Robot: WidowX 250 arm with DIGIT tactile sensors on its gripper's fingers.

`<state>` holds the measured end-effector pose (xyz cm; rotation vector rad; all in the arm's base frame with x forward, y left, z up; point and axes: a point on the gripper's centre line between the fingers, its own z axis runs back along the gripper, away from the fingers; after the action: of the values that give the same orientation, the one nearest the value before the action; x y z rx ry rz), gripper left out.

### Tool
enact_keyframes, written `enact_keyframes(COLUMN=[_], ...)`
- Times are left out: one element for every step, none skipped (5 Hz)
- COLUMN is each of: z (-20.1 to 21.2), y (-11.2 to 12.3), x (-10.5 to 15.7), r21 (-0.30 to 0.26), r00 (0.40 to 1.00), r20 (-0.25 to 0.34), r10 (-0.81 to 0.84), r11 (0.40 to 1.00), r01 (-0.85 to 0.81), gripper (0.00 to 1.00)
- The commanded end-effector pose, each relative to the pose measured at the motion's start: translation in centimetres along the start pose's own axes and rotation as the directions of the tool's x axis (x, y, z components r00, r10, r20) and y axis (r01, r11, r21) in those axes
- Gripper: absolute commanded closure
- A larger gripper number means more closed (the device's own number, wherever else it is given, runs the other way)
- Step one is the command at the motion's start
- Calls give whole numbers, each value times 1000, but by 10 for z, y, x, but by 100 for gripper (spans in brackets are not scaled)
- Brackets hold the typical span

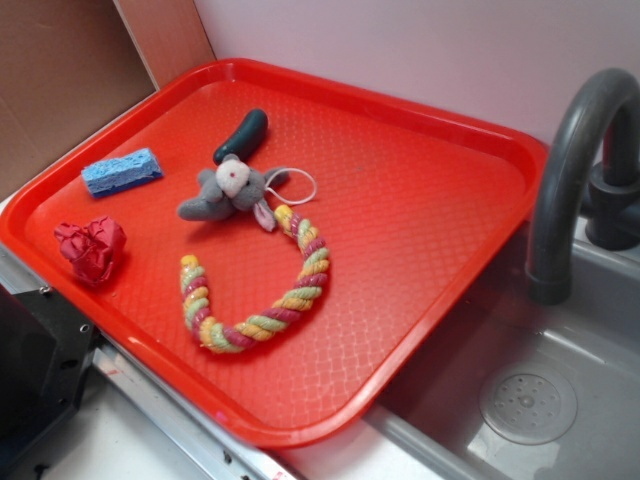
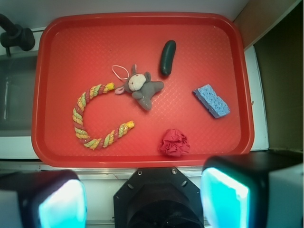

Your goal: Grab the plastic pickle.

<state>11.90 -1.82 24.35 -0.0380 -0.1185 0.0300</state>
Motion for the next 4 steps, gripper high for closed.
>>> enact_keyframes(z=[0,-9,-23,-40], y=[0,12,19,23], x=[0,19,40,62], r21=[0,-2,24,66], r00=[1000,997,982,962], r20=[0,53,115,155], r10=[0,49,152,225], r11=[1000,999,987,969], r01=[0,-49,-156,-237], gripper=[0,0,0,0])
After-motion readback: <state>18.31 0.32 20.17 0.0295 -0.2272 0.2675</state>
